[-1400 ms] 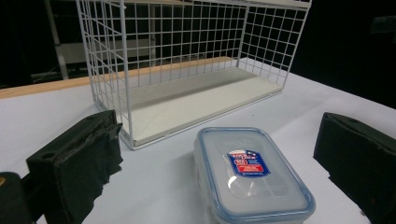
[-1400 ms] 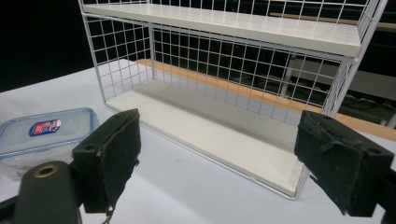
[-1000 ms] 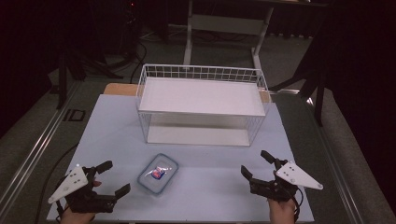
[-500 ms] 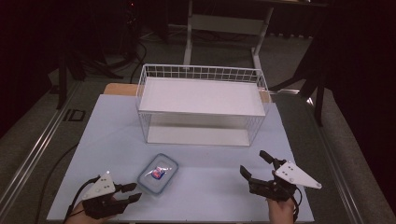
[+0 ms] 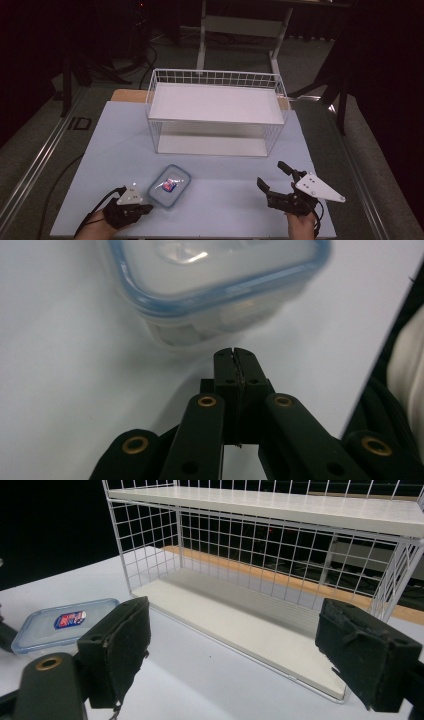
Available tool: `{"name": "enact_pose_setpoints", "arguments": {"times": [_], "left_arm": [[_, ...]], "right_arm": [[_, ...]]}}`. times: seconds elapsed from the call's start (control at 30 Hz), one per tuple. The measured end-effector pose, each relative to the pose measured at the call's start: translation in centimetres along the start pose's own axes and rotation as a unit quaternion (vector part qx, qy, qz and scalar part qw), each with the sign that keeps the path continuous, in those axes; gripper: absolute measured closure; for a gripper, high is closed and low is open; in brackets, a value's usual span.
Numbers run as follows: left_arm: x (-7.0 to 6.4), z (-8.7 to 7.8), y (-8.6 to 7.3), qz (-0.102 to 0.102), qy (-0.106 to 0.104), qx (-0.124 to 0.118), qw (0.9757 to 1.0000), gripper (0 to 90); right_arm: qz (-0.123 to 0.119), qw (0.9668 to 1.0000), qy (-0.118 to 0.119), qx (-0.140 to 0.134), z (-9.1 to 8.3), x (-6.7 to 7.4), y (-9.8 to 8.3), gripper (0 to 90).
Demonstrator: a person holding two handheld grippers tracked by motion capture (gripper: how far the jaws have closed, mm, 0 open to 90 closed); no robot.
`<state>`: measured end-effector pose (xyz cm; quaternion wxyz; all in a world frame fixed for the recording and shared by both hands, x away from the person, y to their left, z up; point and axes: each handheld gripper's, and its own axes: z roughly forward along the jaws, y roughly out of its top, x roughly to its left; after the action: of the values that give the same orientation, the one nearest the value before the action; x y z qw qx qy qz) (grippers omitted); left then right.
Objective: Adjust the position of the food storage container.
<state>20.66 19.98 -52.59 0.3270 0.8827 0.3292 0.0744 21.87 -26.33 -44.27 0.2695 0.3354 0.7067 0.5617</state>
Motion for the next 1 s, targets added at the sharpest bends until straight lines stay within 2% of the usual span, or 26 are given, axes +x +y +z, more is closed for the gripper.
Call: {"name": "enact_pose_setpoints", "arguments": {"times": [0.07, 0.17, 0.37, 0.47, 0.67, 1.0], "left_arm": [[0.5, 0.2, 0.2, -0.02, -0.002, -0.008, 0.9998, 90.0], [1.0, 0.5, 0.4, -0.03, -0.003, -0.012, 0.9995, 90.0], [2.8, 0.9, 0.8, -0.047, 0.02, -0.033, 0.9982, 90.0], [3.6, 1.3, 1.3, -0.062, 0.033, -0.038, 0.9968, 90.0], [4.6, 1.9, 2.0, -0.087, 0.036, -0.052, 0.9942, 90.0], [5.2, 3.3, 3.6, -0.086, 0.04, -0.057, 0.9939, 90.0]], "right_arm": [[-0.001, 1.0, 0.001, 0.0, 0.0, 0.0, 0.0, 14.5], [-0.001, 1.0, 0.0, 0.001, 0.0, 0.0, 0.0, 14.4], [-0.006, 1.0, -0.002, 0.004, 0.1, 0.1, 0.0, 14.5], [-0.006, 1.0, 0.002, 0.004, 0.2, 0.1, 0.0, 14.5], [-0.01, 0.9999, 0.005, 0.005, 0.2, 0.2, 0.0, 14.5], [-0.013, 0.9999, 0.004, 0.009, 0.4, 0.3, -0.1, 14.5]]}}
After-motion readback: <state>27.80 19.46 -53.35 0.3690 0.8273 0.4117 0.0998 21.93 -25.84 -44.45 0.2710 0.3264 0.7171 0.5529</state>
